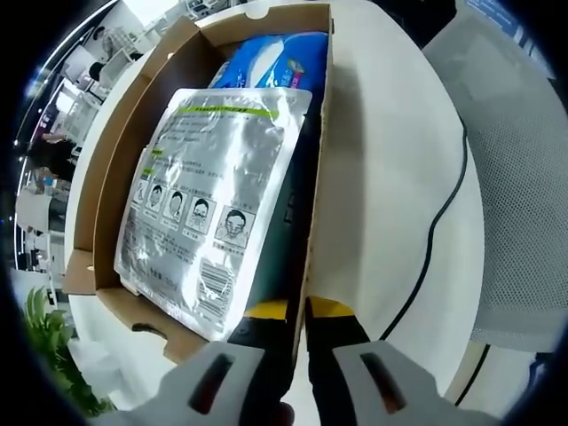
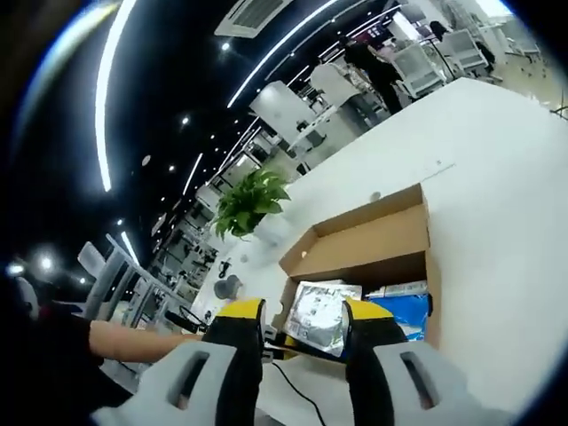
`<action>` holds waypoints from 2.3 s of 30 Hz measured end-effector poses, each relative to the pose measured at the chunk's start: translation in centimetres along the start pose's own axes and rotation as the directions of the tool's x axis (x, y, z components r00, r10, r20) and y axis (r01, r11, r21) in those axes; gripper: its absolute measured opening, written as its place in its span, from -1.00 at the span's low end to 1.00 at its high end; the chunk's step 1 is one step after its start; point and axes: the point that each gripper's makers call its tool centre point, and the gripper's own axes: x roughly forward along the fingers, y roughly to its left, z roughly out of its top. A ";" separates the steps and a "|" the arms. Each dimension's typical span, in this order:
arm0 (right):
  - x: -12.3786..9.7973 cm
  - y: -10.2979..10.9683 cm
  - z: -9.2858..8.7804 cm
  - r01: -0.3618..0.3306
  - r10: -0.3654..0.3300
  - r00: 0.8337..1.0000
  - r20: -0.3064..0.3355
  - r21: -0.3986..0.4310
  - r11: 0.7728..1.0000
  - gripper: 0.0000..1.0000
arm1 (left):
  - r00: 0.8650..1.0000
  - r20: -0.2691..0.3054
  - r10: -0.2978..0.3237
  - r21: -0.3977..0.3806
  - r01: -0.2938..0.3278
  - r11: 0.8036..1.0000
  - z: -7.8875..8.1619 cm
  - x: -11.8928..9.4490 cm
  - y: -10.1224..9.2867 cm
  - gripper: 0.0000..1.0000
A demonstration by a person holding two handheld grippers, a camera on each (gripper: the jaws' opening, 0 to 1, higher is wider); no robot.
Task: Operate the shoe box by opening the lid, removing the specified soft item, and placing it in the target area until the item is outside and the box remains undamaged.
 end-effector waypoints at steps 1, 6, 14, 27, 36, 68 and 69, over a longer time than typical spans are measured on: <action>0.3 -0.4 0.1 0.001 -0.001 1.000 -0.005 0.037 0.999 -0.44 | 1.000 0.000 -0.001 -0.002 0.001 1.000 0.0 0.0 0.0 -0.92; 2.4 -1.5 -0.6 -0.012 0.021 0.997 -0.080 0.107 0.994 -0.46 | 1.000 0.010 0.010 0.007 -0.010 1.000 0.0 -0.1 0.0 -0.91; 4.8 -0.5 -2.0 -0.085 0.121 0.981 -0.151 0.226 0.970 -0.41 | 1.000 0.008 0.007 0.013 -0.008 1.000 0.0 0.0 0.0 -0.91; 7.6 -5.0 -1.3 -0.122 0.135 0.991 -0.005 0.389 0.913 -0.29 | 0.999 0.024 0.023 0.023 -0.024 0.999 0.2 0.0 0.0 -0.90; 10.3 -5.9 -4.9 -0.043 0.129 0.974 -0.188 0.403 0.914 -0.25 | 1.000 0.017 0.013 0.026 -0.013 1.000 0.2 0.0 0.0 -0.91; 13.2 -5.0 -9.1 -0.025 0.116 0.950 -0.288 0.300 0.954 -0.34 | 0.999 0.029 0.021 0.035 -0.022 0.999 -0.5 -0.1 0.1 -0.91; 13.3 -5.1 -9.2 -0.020 0.112 0.950 -0.292 0.299 0.954 -0.37 | 0.999 0.029 0.023 0.035 -0.024 0.999 -0.5 -0.1 0.2 -0.91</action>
